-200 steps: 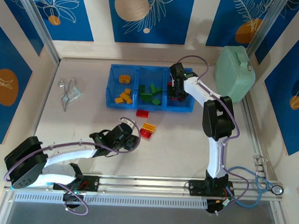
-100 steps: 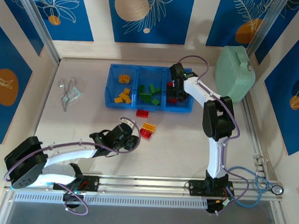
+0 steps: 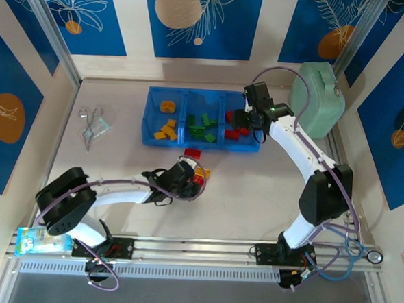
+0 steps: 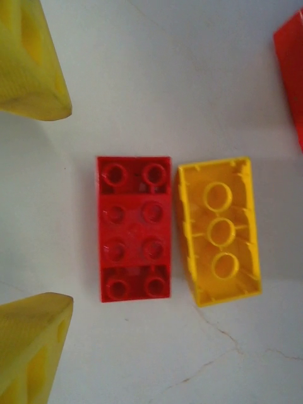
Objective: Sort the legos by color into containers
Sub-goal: Pick up the lego from the center of the table.
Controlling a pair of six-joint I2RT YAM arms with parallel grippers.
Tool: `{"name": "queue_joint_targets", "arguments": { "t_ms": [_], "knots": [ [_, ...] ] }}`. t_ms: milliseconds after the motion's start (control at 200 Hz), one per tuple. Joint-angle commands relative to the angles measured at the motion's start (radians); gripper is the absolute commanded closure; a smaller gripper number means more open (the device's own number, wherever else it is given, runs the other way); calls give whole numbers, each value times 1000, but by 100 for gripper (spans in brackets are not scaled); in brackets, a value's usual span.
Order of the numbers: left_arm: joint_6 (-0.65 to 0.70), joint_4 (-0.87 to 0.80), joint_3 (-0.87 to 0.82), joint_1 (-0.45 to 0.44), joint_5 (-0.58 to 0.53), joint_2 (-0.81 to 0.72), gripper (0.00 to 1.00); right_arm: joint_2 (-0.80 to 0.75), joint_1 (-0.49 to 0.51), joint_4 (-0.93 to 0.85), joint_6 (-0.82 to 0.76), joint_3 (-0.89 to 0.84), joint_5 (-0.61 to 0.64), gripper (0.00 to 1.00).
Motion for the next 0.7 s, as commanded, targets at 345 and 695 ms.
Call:
{"name": "queue_joint_targets", "arguments": {
  "t_ms": [345,695],
  "knots": [
    [18,-207,289,-8,-66,290,27,-129,-9,54,50,-193,-31,36],
    [21,-247,307,-15,-41,281,46,-193,-32,81,65,-262,-51,36]
  ]
}}
